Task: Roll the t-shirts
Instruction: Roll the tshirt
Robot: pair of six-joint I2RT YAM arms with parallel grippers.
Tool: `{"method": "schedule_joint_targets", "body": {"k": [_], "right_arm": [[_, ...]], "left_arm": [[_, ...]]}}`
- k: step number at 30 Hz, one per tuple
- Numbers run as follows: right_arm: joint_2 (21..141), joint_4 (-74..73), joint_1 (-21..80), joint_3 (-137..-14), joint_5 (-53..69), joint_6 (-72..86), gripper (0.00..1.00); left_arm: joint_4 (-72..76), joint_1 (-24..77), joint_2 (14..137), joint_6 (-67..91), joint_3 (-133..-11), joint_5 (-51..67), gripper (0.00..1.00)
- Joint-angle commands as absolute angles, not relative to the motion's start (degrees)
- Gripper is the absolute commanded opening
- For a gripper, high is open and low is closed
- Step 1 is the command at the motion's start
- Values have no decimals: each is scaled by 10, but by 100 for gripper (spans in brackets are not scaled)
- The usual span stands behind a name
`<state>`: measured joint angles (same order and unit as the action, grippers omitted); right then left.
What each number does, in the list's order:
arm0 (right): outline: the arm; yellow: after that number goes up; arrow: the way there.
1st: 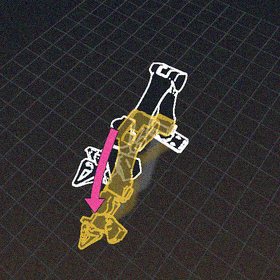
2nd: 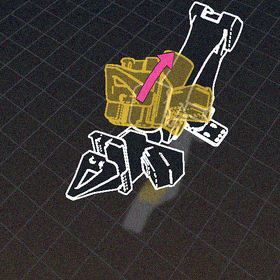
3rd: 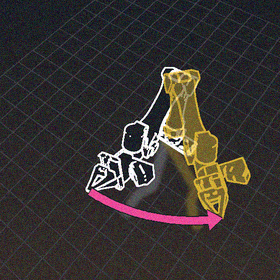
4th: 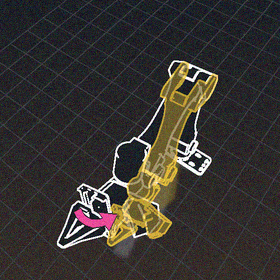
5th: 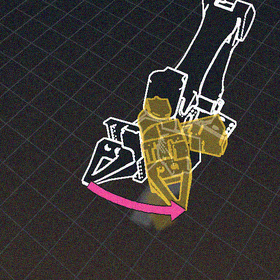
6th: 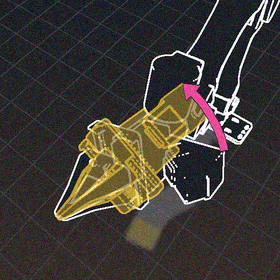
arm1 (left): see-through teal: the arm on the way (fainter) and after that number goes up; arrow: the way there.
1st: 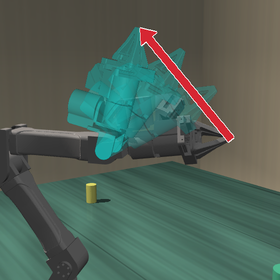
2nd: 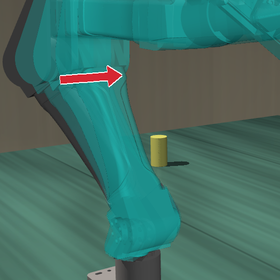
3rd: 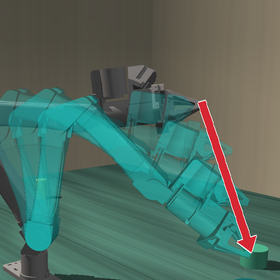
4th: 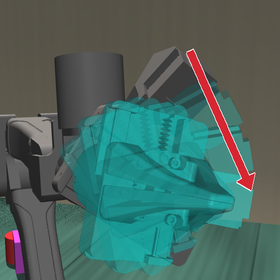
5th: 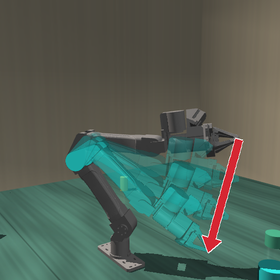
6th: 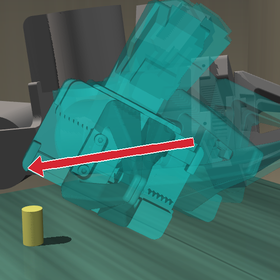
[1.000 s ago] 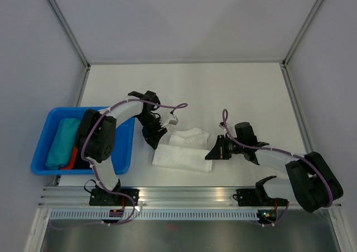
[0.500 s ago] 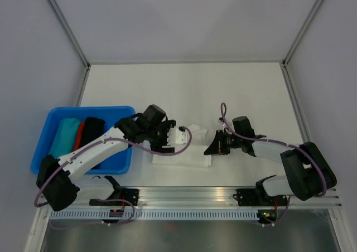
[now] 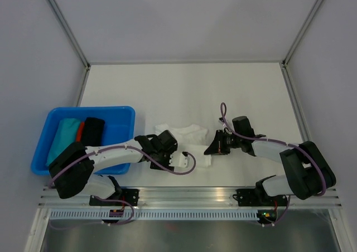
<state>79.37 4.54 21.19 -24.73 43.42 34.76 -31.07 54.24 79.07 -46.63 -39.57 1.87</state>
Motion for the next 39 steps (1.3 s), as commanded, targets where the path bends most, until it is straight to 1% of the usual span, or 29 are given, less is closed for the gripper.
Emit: {"method": "schedule_joint_targets", "body": {"k": [1, 3, 4, 6, 7, 8, 9, 11, 14, 15, 16, 17, 18, 19, 21, 22, 23, 24, 26, 27, 29, 30, 31, 32, 34, 37, 39], "right_arm": [[792, 39, 208, -270, 428, 338, 15], [787, 27, 208, -278, 429, 331, 25], [775, 17, 208, -281, 429, 325, 36], [749, -39, 207, -297, 417, 290, 43], [738, -60, 206, -301, 412, 279, 46], [728, -78, 203, -307, 408, 264, 48], [705, -113, 197, -315, 390, 241, 47], [679, -165, 193, -326, 365, 217, 47], [610, -217, 193, -350, 312, 144, 48], [566, -222, 193, -361, 302, 108, 48], [540, -210, 193, -361, 292, 99, 50], [517, -169, 194, -356, 314, 76, 50], [471, -150, 197, -352, 329, 45, 51], [452, -135, 225, -349, 326, -15, 55], [426, -156, 267, -360, 291, -94, 56], [426, -183, 314, -366, 277, -187, 56], [427, -226, 340, -370, 254, -220, 56], [428, -241, 388, -364, 224, -255, 57], [431, -239, 429, -346, 201, -307, 57], [442, -229, 468, -324, 178, -313, 58], [464, -189, 512, -306, 139, -330, 60], [487, -177, 555, -293, 83, -338, 61], [497, -158, 573, -287, 55, -338, 63], [505, -109, 590, -280, 24, -334, 69], [524, -53, 609, -257, -27, -313, 98], [550, 22, 609, -237, -46, -298, 98], [562, 40, 610, -240, -52, -290, 98]], "left_arm": [[-272, 544, 820, -433, -384, 3, 64], [-266, 543, 832, -428, -386, 3, 56], [-266, 543, 843, -426, -391, 4, 46], [-263, 543, 850, -419, -393, 4, 35], [-262, 543, 852, -418, -393, 6, 25], [-263, 542, 850, -415, -395, 7, 19], [-266, 543, 847, -412, -396, 11, 3], [-279, 540, 831, -412, -406, 20, 2], [-353, 500, 813, -432, -453, 96, 2], [-406, 490, 812, -442, -468, 145, 2], [-430, 479, 814, -452, -498, 169, 2], [-460, 457, 824, -477, -514, 217, 2], [-484, 447, 831, -488, -529, 238, 2], [-529, 438, 841, -497, -556, 256, 2], [-563, 411, 871, -525, -580, 299, 2], [-596, 400, 881, -533, -602, 314, 2], [-608, 378, 890, -545, -612, 326, 2], [-622, 369, 913, -552, -630, 348, 2], [-646, 348, 934, -569, -644, 360, 2], [-650, 344, 942, -572, -650, 367, 2], [-663, 334, 964, -584, -669, 374, 2], [-666, 332, 969, -585, -675, 375, 2], [-668, 330, 975, -587, -684, 374, 2], [-669, 328, 980, -591, -687, 373, 2], [-669, 327, 983, -594, -693, 367, 2], [-670, 327, 980, -605, -691, 365, 2], [-672, 327, 979, -614, -687, 366, 2]]}}
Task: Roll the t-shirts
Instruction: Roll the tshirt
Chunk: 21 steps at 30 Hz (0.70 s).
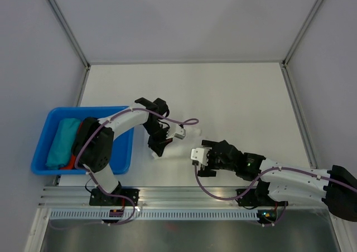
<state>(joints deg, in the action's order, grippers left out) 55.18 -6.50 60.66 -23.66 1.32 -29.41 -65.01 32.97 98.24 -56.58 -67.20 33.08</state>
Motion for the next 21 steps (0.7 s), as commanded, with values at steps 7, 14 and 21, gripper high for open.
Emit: {"method": "schedule_joint_targets", "body": {"k": [7, 14, 21], "right_arm": [[577, 42, 610, -241, -49, -302, 98], [647, 80, 607, -232, -4, -347, 98], [730, 74, 571, -284, 25, -323, 93]], "left_arm": [[-675, 327, 978, -633, -679, 364, 2], [-675, 328, 978, -642, -681, 364, 2], [-702, 327, 974, -660, -683, 374, 2]]}}
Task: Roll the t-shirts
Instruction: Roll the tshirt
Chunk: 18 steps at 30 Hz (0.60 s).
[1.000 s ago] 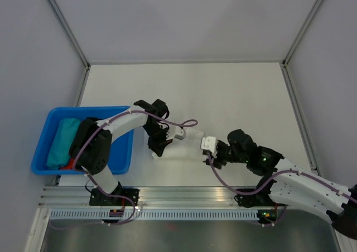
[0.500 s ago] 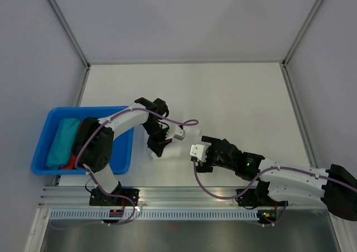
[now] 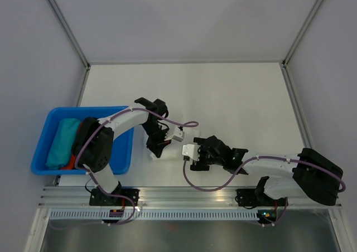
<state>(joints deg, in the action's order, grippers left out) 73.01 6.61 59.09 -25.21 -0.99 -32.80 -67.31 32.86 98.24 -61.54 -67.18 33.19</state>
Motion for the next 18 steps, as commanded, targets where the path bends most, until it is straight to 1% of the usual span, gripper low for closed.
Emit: {"method": "schedule_joint_targets", "body": {"k": [1, 2, 3, 5, 6, 8, 10, 12, 13, 15, 17, 18], "right_arm": [[725, 56, 564, -286, 54, -319, 89], [716, 44, 557, -294, 71, -314, 83], [713, 34, 546, -298, 82, -307, 62], [705, 4, 544, -309, 109, -276, 46], [701, 2, 546, -311, 112, -247, 34], [693, -19, 546, -312, 118, -221, 24], [684, -48, 546, -313, 134, -214, 0], [650, -61, 551, -315, 140, -229, 0], [638, -79, 550, -329, 138, -207, 1], [625, -116, 548, -353, 161, -193, 0], [637, -181, 546, -386, 192, -169, 0], [643, -195, 546, -391, 206, -156, 0]], "left_arm": [[-710, 327, 974, -663, -682, 379, 2], [-715, 327, 974, -664, -682, 386, 2], [-723, 327, 972, -666, -679, 388, 2], [-726, 327, 971, -669, -678, 395, 2], [-729, 327, 972, -668, -677, 398, 2], [-731, 327, 975, -669, -679, 399, 3], [-740, 327, 977, -671, -684, 402, 3], [-744, 327, 976, -672, -685, 404, 4], [-748, 328, 973, -676, -686, 406, 4], [-749, 329, 970, -670, -688, 398, 8], [-757, 329, 970, -664, -695, 383, 13], [-761, 329, 969, -660, -700, 378, 18]]}}
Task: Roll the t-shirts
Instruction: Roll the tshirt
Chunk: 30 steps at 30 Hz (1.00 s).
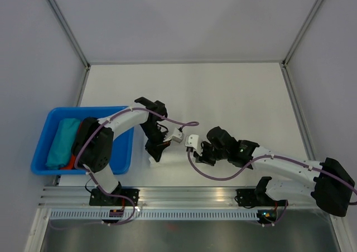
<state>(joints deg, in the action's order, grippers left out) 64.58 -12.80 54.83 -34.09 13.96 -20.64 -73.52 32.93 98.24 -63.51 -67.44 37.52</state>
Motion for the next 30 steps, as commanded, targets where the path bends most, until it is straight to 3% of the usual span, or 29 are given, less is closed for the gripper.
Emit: {"method": "schedule_joint_targets", "body": {"k": [1, 6, 16, 19, 20, 21, 28, 30], "right_arm": [[647, -203, 546, -394, 260, -165, 1], [654, -127, 534, -367, 326, -34, 0], [677, -68, 437, -283, 472, 88, 6], [691, -55, 381, -270, 493, 94, 17], [696, -55, 360, -270, 490, 95, 31], [702, -58, 352, -272, 472, 95, 38], [639, -59, 331, -260, 424, 124, 62], [618, -27, 331, -247, 422, 151, 63]], "left_arm": [[-765, 329, 968, -660, -700, 375, 19], [-773, 329, 947, -655, -670, 357, 14], [-780, 318, 1007, -660, -683, 332, 14], [-780, 311, 1034, -667, -705, 330, 12], [-780, 310, 1044, -668, -714, 330, 9], [-780, 311, 1052, -669, -718, 330, 8], [-773, 296, 1104, -686, -739, 332, 4], [-773, 291, 1109, -688, -741, 331, 4]]}}
